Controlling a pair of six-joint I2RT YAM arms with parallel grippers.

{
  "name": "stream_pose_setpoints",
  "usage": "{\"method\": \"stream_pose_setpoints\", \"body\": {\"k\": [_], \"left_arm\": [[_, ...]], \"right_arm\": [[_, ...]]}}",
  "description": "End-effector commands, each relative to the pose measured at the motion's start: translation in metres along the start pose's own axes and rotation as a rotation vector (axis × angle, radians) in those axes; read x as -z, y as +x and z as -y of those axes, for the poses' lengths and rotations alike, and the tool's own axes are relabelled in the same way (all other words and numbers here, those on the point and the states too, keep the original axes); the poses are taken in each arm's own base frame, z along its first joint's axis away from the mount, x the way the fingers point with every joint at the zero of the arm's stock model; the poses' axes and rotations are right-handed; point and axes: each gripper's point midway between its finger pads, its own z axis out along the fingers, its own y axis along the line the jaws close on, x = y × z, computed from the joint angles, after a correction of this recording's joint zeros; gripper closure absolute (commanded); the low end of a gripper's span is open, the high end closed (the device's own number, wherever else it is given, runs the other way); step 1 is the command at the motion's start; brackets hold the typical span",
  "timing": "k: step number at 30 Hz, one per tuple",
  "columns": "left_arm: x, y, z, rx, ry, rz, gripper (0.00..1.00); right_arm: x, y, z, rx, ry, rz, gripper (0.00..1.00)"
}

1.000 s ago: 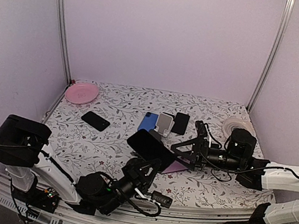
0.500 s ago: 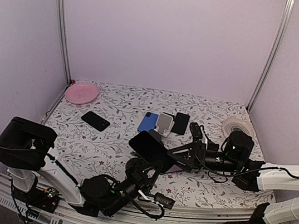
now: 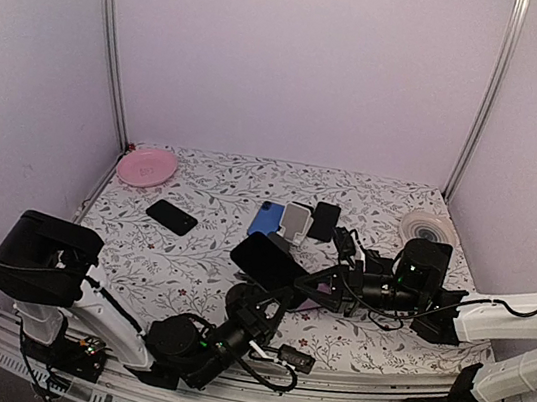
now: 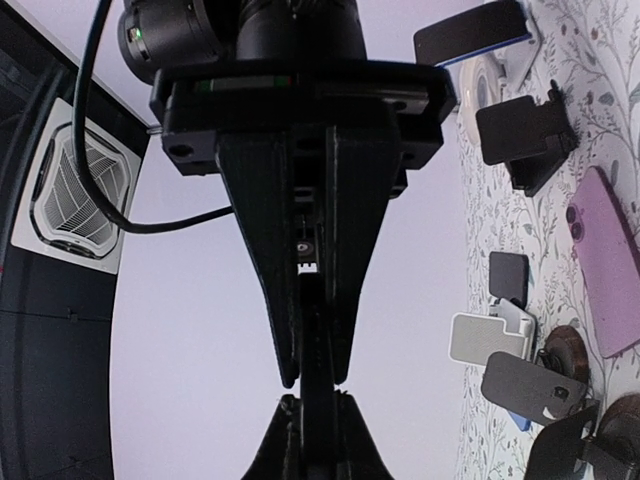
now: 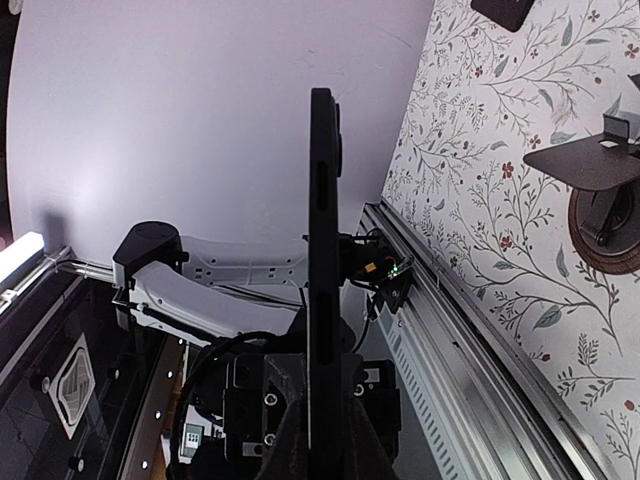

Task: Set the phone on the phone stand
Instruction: Pass from the left arm to the right, then pass from the right arm to the left

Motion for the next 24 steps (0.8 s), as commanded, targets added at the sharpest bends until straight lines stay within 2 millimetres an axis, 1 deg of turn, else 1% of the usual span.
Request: {"method": "stream_pose_setpoints", "body": {"k": [1,2,6,8,9,10,11,13,18,24], "left_arm": [[0.002,0.019,-0.057,0.292,-0.19,-0.08,0.93],[0.001,0.021,-0.059,0.307,-0.192,-0.088,0.86],[0.002,0.028,-0.064,0.358,-0.197,-0.111,0.44],[0.003,0.03,-0.063,0.363,-0.191,-0.121,0.25],[0.004,0.031,-0.062,0.363,-0.187,-0.127,0.18],[0.004,0.033,-0.06,0.367,-0.183,-0.133,0.12],[0.005,0.033,-0.059,0.373,-0.179,-0.138,0.08],[0.007,0.034,-0.057,0.4,-0.171,-0.142,0.04],[0.008,0.034,-0.047,0.475,-0.12,-0.157,0.03],[0.006,0.031,-0.04,0.655,-0.027,-0.161,0.03]], "right_arm": [[0.002,-0.003,-0.005,0.072,-0.023,0.03,0.97],[0.002,-0.003,-0.006,0.076,-0.024,0.034,0.98],[0.007,-0.009,-0.007,0.097,-0.011,0.077,0.98],[0.01,-0.012,-0.006,0.115,0.01,0.108,0.98],[0.014,-0.016,-0.007,0.131,0.023,0.134,0.98],[0.016,-0.018,-0.003,0.145,0.047,0.156,0.98],[0.021,-0.022,-0.006,0.161,0.056,0.186,0.98],[0.029,-0.028,-0.008,0.185,0.077,0.234,0.98],[0.044,-0.037,-0.019,0.229,0.085,0.319,0.98],[0.053,-0.044,-0.028,0.256,0.086,0.372,0.98]]}}
